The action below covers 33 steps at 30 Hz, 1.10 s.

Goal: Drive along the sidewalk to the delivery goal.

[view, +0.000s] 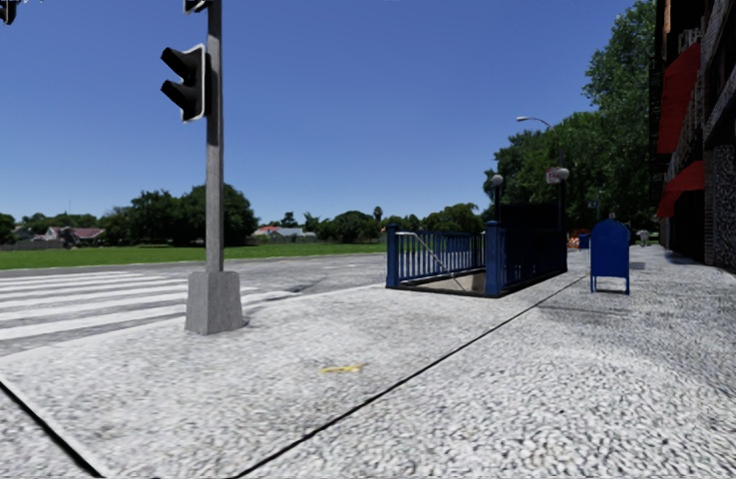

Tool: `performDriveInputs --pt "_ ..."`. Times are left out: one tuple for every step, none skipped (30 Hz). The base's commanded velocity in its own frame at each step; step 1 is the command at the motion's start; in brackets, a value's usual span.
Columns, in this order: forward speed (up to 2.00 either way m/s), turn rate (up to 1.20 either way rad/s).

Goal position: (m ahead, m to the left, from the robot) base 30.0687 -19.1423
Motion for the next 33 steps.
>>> performDriveInputs --pt "2.00 -1.20" --pt "2.00 -1.20" --pt "2.00 -1.20" --pt "2.00 -1.20" --pt "2.00 -0.69" --pt "2.00 0.00" --pt "2.00 0.00" --pt "2.00 0.00" --pt "2.00 0.00" --pt "2.00 0.00" --pt "2.00 -0.03" --pt "2.00 -0.19" --pt "2.00 -0.44" --pt "2.00 -0.70" --pt "2.00 -0.95" --pt "2.00 -0.95" --pt "2.00 -1.20" --pt "2.00 -1.20" --pt "2.00 -1.20" --pt "2.00 -1.20" --pt "2.00 -1.20" --pt "2.00 -1.20" --pt "2.00 -1.20" --pt "2.00 -1.20" --pt "2.00 -1.20" --pt "2.00 -1.19" --pt "2.00 -0.26" --pt "2.00 0.00" --pt "2.00 0.00" --pt "2.00 0.00" --pt "2.00 0.00" --pt "2.00 0.00" --pt "2.00 0.00"
